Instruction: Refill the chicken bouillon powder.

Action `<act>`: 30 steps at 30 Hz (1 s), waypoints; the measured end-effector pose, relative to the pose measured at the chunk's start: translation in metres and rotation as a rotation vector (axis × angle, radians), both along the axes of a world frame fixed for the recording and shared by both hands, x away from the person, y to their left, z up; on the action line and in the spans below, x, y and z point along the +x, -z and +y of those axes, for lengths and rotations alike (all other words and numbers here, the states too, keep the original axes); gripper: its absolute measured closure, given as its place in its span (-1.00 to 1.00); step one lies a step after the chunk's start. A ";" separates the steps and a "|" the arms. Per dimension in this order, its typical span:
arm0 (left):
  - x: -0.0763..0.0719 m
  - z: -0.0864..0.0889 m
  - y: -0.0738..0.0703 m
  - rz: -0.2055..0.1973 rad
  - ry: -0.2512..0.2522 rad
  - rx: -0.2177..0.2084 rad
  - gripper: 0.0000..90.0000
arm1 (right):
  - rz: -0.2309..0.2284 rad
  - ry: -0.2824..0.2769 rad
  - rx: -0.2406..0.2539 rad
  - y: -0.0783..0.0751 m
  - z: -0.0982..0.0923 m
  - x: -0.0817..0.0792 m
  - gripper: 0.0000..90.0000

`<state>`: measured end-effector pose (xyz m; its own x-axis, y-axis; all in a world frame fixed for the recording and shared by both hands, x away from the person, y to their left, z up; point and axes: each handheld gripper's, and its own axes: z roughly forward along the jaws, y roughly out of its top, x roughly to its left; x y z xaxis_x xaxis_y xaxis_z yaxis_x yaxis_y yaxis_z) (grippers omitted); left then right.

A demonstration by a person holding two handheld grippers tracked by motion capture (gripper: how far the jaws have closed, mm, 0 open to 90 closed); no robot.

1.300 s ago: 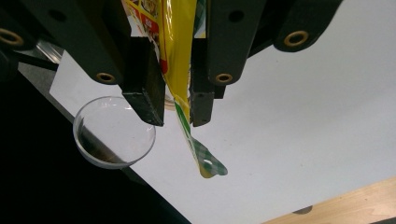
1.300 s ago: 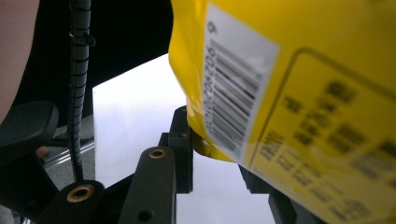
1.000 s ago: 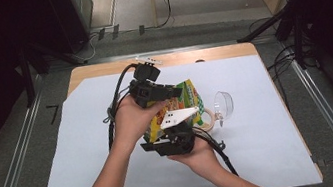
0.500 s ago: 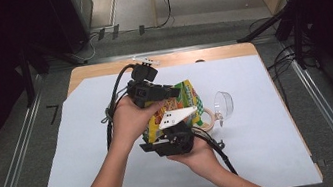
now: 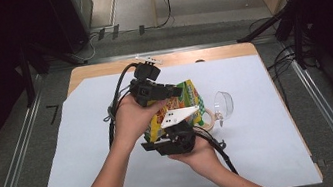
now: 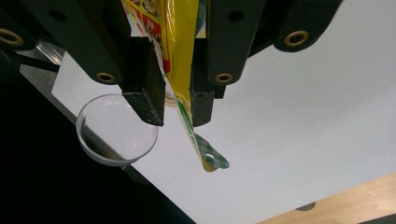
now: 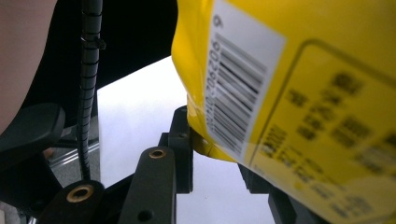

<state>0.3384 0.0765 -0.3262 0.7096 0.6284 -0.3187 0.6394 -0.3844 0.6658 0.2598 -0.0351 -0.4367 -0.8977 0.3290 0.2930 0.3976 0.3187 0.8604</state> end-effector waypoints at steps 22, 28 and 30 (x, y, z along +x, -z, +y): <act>-0.005 -0.003 -0.002 -0.010 0.003 0.026 0.68 | -0.008 -0.004 -0.003 0.000 0.000 -0.002 0.59; -0.005 -0.004 -0.002 -0.012 0.005 0.026 0.68 | -0.007 -0.002 -0.001 0.000 0.000 -0.002 0.59; -0.005 -0.003 -0.002 -0.011 0.006 0.024 0.68 | -0.007 -0.003 -0.002 0.000 0.000 -0.002 0.59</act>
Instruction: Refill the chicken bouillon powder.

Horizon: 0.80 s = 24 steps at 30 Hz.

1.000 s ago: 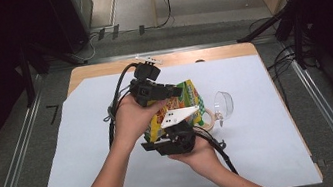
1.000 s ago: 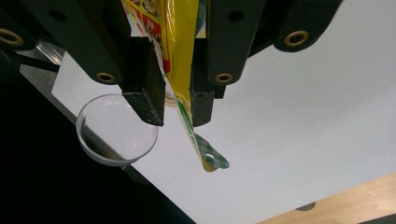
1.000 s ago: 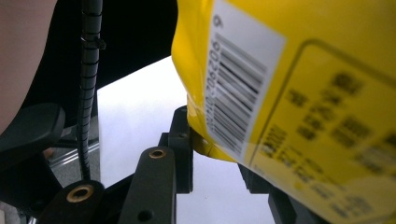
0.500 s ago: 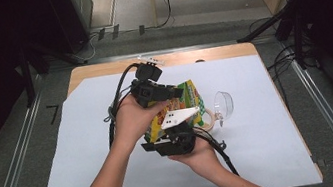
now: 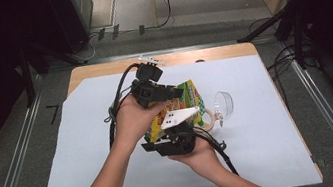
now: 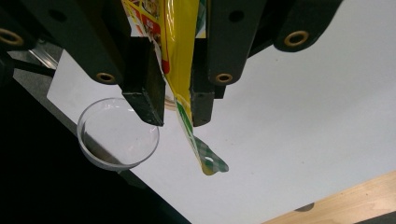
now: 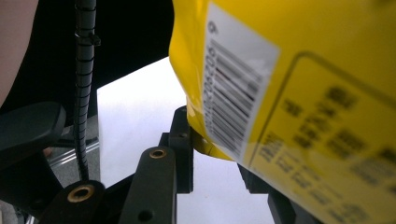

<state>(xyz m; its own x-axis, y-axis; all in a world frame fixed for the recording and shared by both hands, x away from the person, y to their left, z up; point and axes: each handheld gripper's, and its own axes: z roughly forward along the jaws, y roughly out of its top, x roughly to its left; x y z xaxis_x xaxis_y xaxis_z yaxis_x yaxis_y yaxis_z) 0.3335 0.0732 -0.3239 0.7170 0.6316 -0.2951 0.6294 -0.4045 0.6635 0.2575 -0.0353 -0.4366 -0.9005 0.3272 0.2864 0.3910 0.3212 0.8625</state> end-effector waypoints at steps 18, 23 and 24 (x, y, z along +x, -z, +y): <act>0.002 0.000 0.000 -0.002 -0.020 -0.023 0.68 | 0.017 0.000 0.010 0.000 -0.002 0.002 0.59; 0.001 0.002 0.000 0.003 -0.024 -0.021 0.68 | 0.017 -0.006 0.009 -0.001 0.000 0.001 0.59; 0.001 0.002 -0.001 0.001 -0.021 -0.020 0.68 | 0.015 -0.007 0.012 -0.001 0.000 0.001 0.59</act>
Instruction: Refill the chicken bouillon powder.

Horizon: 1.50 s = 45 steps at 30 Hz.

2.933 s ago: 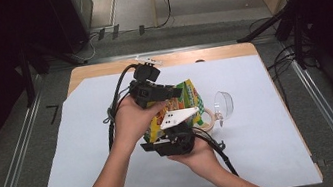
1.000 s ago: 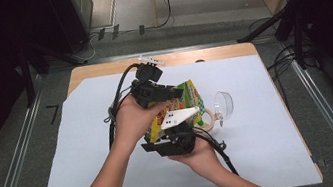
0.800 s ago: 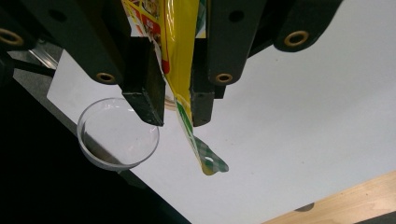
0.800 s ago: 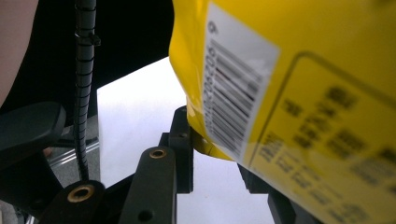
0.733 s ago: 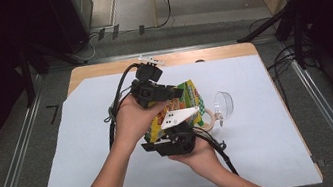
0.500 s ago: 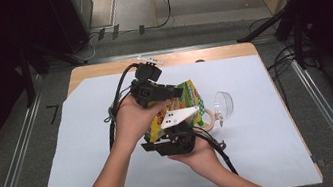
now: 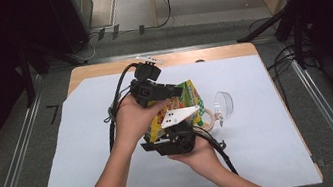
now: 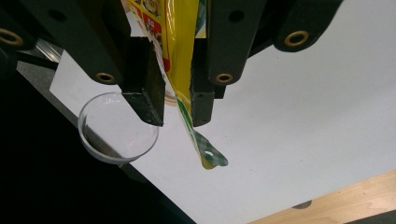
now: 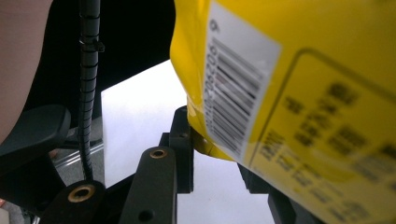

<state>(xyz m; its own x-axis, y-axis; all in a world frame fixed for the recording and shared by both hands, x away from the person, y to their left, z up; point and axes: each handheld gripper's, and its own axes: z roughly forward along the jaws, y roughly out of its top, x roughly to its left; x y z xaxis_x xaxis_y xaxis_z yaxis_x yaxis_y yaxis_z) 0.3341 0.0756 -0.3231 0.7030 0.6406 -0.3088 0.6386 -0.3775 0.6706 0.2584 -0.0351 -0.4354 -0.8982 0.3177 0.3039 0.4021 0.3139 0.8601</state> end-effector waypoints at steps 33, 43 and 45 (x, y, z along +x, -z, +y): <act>-0.001 0.001 0.001 -0.002 0.001 -0.004 0.68 | -0.004 -0.001 0.000 0.000 0.001 -0.001 0.59; -0.003 0.001 -0.003 -0.007 -0.002 0.001 0.68 | -0.011 -0.003 0.011 -0.001 0.002 -0.001 0.59; -0.003 0.001 -0.003 -0.006 0.000 0.003 0.68 | -0.011 -0.002 0.013 -0.001 0.002 -0.001 0.59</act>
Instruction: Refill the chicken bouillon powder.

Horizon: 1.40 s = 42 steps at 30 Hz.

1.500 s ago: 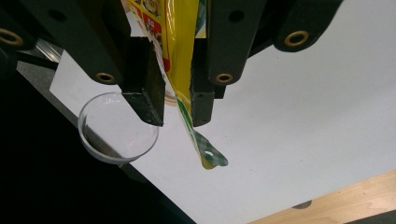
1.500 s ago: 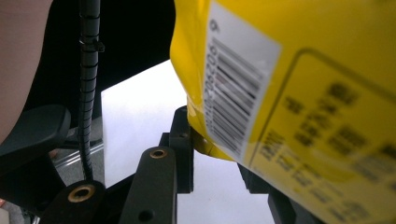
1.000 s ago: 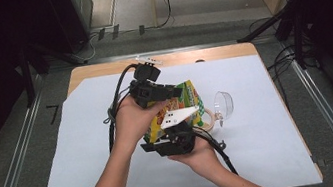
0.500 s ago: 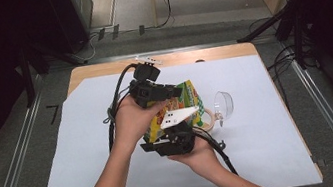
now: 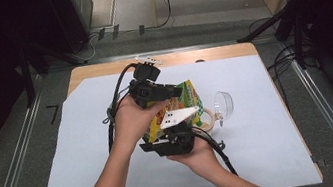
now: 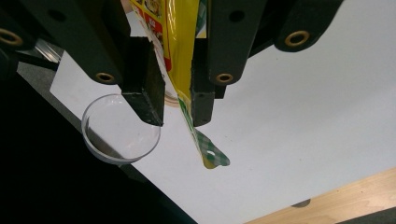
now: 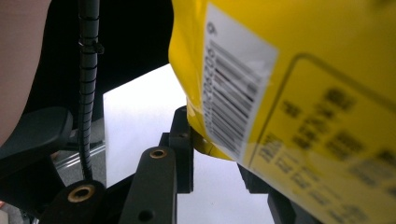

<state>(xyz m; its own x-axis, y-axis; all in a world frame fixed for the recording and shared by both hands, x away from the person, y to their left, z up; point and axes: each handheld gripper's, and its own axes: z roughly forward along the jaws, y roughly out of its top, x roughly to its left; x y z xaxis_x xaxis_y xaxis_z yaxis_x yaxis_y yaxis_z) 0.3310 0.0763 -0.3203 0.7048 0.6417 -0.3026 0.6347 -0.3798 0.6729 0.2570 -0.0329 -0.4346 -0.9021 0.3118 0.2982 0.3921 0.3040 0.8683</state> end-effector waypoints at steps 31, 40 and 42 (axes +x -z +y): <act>0.008 -0.002 -0.001 0.022 0.005 0.013 0.66 | 0.011 -0.002 0.005 -0.003 -0.002 0.002 0.60; 0.004 -0.002 -0.002 -0.003 0.009 0.007 0.66 | -0.001 -0.002 -0.006 -0.003 -0.002 0.002 0.60; 0.004 -0.002 -0.001 -0.005 0.009 0.007 0.66 | -0.005 -0.002 -0.006 -0.003 -0.002 0.002 0.60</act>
